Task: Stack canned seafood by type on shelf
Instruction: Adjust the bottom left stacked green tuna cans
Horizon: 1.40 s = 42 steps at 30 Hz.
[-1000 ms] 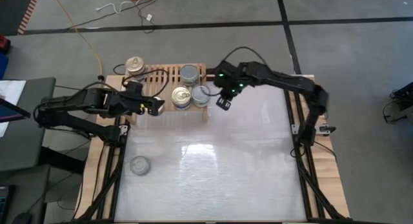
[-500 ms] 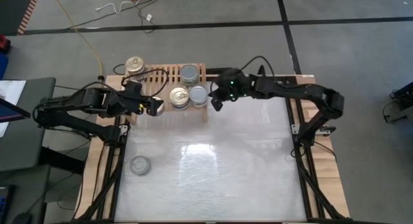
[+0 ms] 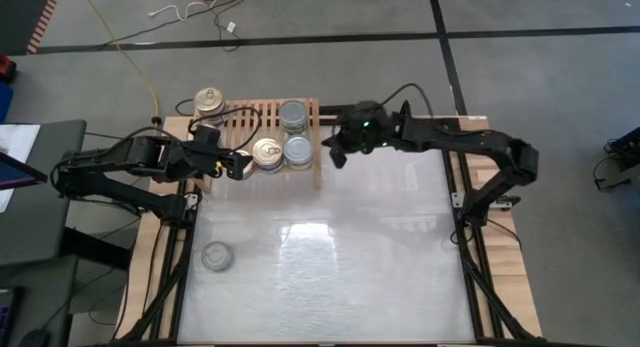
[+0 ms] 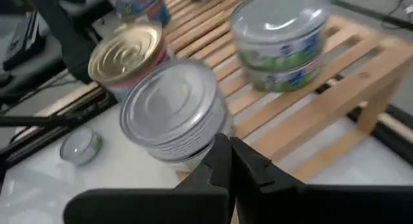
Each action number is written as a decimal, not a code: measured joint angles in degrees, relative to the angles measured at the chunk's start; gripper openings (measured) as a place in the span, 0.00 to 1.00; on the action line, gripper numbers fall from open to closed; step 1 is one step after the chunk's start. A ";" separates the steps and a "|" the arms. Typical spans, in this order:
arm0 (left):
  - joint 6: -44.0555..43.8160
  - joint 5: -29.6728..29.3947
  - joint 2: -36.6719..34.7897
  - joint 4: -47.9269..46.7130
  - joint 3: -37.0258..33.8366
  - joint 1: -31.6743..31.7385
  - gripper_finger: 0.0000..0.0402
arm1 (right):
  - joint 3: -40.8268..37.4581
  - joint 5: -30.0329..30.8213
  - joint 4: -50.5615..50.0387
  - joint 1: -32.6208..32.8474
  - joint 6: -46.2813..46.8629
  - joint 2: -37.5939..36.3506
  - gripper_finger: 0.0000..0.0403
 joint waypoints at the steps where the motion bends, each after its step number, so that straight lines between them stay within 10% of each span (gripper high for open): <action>1: 0.01 -0.03 0.00 0.00 0.00 0.00 0.91 | 0.06 0.02 -0.14 -0.36 0.00 -0.91 0.07; 25: 0.60 0.02 0.02 0.45 0.00 0.07 0.91 | 0.05 0.13 3.88 -2.76 0.83 -5.16 0.09; 42: 5.03 2.90 1.68 1.01 -0.02 0.09 0.91 | 0.02 0.26 9.81 -3.82 6.73 -5.16 0.53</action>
